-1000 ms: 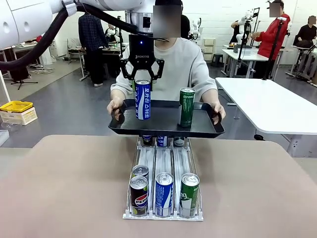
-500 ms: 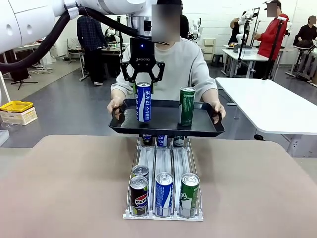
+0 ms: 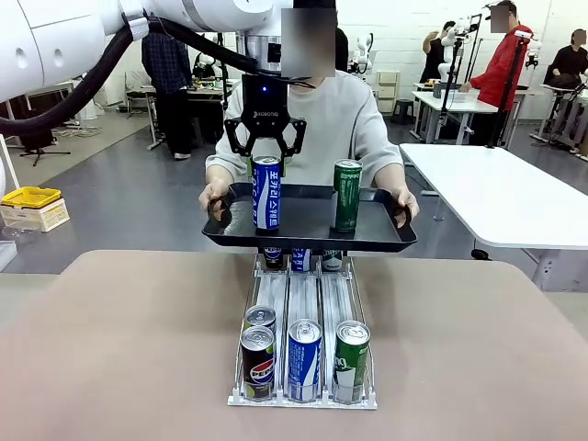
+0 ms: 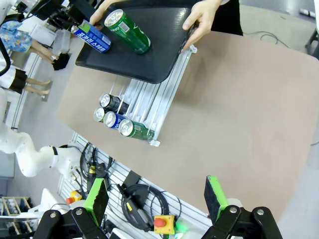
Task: Retrieve and hand over the desired beverage to the person.
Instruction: Place the picked can on the Handle tray extended by the person.
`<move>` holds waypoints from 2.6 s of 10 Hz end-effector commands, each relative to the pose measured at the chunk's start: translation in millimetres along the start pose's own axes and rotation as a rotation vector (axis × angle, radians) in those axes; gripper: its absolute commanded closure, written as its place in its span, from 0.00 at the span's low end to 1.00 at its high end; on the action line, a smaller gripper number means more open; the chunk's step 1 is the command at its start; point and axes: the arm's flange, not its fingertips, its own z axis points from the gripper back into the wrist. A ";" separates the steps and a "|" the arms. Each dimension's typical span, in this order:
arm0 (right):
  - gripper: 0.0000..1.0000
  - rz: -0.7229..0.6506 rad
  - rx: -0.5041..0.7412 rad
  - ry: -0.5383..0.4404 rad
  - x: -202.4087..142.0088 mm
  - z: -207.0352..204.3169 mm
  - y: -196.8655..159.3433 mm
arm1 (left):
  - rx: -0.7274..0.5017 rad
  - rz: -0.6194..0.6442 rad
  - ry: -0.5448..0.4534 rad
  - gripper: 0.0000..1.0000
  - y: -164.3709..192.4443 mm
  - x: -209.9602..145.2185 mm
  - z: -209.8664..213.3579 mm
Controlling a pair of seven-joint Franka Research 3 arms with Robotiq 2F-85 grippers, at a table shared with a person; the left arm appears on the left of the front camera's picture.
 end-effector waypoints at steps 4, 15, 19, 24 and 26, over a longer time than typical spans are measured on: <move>0.00 0.000 0.016 -0.002 0.9 -1.1 1.1 | -0.021 -0.041 0.025 0.00 4.1 -0.8 2.5; 0.00 0.000 0.016 -0.002 0.9 -1.1 1.1 | -0.042 -0.407 -0.063 0.00 74.2 -108.5 15.6; 0.00 0.000 0.016 -0.002 0.9 -1.1 1.1 | -0.102 -0.622 -0.290 0.00 168.8 -171.7 3.9; 0.00 0.000 0.016 -0.002 0.9 -1.1 1.1 | -0.235 -0.599 -0.312 0.00 252.0 -200.6 -15.9; 0.00 0.000 0.016 -0.002 0.9 -1.1 1.1 | -0.191 -0.586 -0.312 0.00 247.6 -203.7 -13.6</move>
